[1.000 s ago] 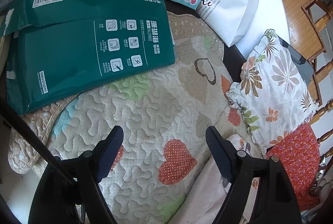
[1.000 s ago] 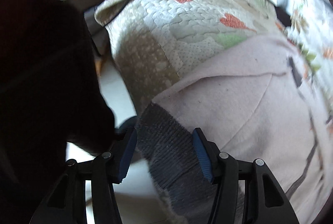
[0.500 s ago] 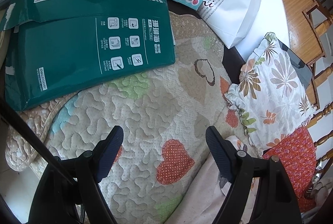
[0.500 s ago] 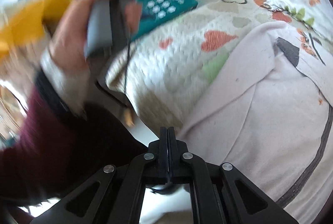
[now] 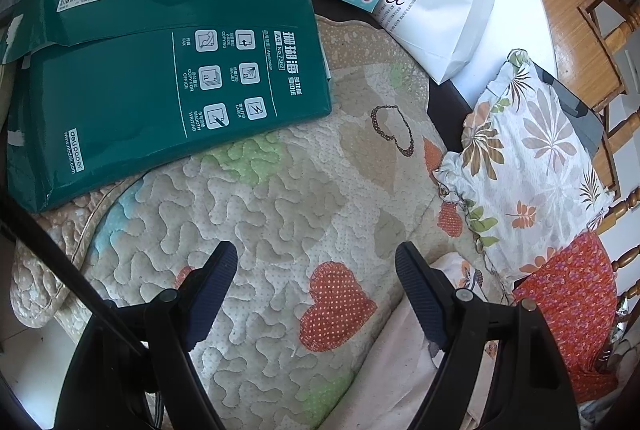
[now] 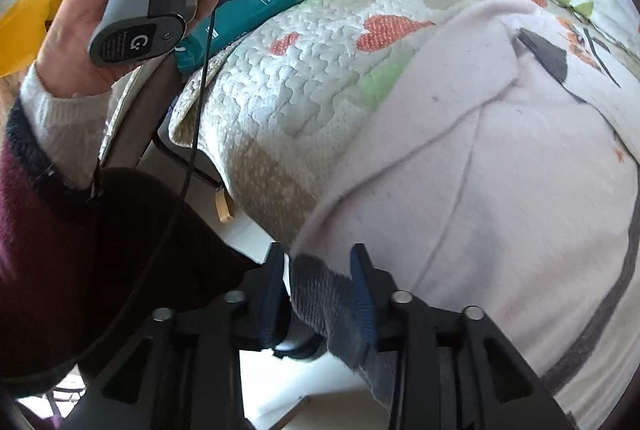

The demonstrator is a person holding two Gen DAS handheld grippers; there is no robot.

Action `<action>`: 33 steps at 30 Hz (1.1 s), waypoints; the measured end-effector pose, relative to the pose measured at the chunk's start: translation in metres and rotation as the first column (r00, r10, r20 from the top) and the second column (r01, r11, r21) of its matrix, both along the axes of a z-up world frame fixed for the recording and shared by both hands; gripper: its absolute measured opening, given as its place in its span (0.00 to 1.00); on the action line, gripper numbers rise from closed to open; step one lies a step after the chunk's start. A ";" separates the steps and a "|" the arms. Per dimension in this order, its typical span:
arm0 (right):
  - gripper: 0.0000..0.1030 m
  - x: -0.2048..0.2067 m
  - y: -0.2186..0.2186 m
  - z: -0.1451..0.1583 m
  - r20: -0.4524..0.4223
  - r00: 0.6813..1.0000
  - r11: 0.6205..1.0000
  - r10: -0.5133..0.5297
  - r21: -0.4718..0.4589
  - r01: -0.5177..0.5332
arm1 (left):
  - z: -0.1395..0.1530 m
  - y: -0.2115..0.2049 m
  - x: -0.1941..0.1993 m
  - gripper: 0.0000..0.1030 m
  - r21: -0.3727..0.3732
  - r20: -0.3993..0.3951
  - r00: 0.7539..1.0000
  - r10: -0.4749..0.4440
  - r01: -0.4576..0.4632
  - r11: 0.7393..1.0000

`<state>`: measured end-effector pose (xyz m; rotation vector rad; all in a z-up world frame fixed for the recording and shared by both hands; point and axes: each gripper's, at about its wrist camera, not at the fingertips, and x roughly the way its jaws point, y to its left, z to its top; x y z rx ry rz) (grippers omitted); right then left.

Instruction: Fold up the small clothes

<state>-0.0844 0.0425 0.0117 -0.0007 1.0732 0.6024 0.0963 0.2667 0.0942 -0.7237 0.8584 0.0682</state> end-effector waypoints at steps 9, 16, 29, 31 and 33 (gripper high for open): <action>0.07 0.011 0.025 -0.025 0.110 0.993 0.980 -0.048 -0.186 0.068 | -0.002 0.006 0.000 0.78 -0.009 0.007 1.000 0.005 -0.005 1.000; 0.04 0.017 0.005 0.029 0.070 0.996 0.999 -0.050 0.025 0.048 | 0.000 0.007 -0.001 0.78 -0.008 0.013 1.000 0.009 -0.009 1.000; 0.03 0.031 -0.195 0.099 0.037 0.872 0.852 -0.487 0.238 0.466 | -0.002 -0.011 0.002 0.78 -0.003 0.000 1.000 -0.029 0.029 1.000; 0.04 0.033 -0.234 0.070 0.013 0.800 0.796 -0.600 0.114 0.595 | -0.003 -0.016 0.003 0.78 0.001 -0.002 0.999 -0.038 0.038 0.999; 0.06 0.032 -0.256 0.051 0.013 0.743 0.743 -0.669 -0.014 0.669 | -0.003 -0.022 0.005 0.78 0.007 -0.004 0.999 -0.050 0.050 0.999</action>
